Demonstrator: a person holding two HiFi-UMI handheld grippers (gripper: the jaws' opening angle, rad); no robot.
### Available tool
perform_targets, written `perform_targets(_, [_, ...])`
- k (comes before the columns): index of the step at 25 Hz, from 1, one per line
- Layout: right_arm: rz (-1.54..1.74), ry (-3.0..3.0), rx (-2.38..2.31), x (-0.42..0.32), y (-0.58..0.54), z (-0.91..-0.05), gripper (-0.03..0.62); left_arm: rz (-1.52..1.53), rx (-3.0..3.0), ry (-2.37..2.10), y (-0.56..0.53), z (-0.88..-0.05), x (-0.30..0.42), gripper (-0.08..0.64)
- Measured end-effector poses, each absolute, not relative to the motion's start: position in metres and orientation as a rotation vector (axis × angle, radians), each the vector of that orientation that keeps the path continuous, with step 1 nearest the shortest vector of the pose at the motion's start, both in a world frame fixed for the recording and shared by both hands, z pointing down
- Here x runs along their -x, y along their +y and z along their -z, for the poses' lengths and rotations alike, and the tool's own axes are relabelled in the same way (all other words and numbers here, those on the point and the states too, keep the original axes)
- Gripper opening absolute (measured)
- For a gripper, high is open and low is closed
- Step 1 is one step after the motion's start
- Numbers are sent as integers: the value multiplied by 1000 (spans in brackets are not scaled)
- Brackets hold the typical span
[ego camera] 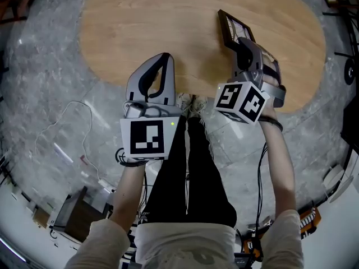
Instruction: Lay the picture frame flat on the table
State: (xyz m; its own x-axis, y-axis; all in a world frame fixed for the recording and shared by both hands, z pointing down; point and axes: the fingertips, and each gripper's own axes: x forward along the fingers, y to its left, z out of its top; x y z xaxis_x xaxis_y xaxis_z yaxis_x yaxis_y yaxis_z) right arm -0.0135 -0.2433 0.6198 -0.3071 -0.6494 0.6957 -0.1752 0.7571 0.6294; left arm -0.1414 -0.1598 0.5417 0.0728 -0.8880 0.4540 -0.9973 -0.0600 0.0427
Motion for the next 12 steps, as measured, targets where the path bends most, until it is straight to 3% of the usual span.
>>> perform_targets(12, [828,-1634,-479,18,-233,-665,17,-372,-1948,-1886,-157,-544,138,9])
